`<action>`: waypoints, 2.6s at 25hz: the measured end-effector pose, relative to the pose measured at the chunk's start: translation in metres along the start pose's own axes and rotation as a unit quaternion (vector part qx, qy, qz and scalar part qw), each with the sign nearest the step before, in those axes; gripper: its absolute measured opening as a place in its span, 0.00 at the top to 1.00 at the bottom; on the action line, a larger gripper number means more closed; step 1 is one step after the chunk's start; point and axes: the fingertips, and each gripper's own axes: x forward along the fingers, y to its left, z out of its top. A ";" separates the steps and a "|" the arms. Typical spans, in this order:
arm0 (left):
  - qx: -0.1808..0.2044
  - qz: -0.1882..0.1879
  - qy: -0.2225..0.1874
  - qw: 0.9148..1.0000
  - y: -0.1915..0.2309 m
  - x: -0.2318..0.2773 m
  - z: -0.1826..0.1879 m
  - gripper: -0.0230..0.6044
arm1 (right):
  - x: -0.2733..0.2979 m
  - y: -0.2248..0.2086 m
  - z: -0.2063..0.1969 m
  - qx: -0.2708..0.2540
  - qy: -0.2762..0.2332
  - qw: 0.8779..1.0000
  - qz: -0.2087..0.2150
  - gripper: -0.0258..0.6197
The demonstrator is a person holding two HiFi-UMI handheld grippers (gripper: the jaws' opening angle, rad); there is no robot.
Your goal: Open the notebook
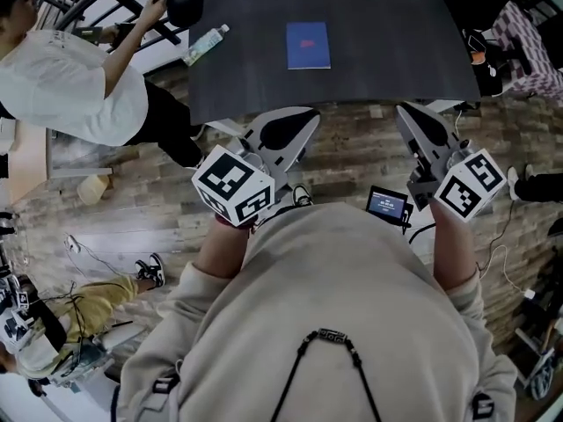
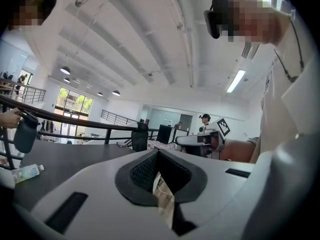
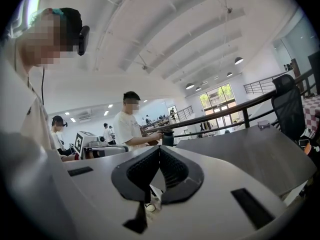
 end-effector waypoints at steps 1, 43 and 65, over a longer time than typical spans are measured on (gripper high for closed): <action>-0.001 0.000 0.002 1.000 0.009 -0.003 0.001 0.96 | 0.010 0.002 0.003 -0.001 0.001 1.000 0.000 0.93; -0.041 0.074 0.024 0.996 0.236 0.042 0.018 0.96 | 0.247 -0.115 0.068 0.014 0.042 0.998 0.053 0.93; -0.073 0.107 0.065 0.989 0.319 0.135 0.025 0.96 | 0.328 -0.229 0.078 0.063 0.077 0.991 0.094 0.93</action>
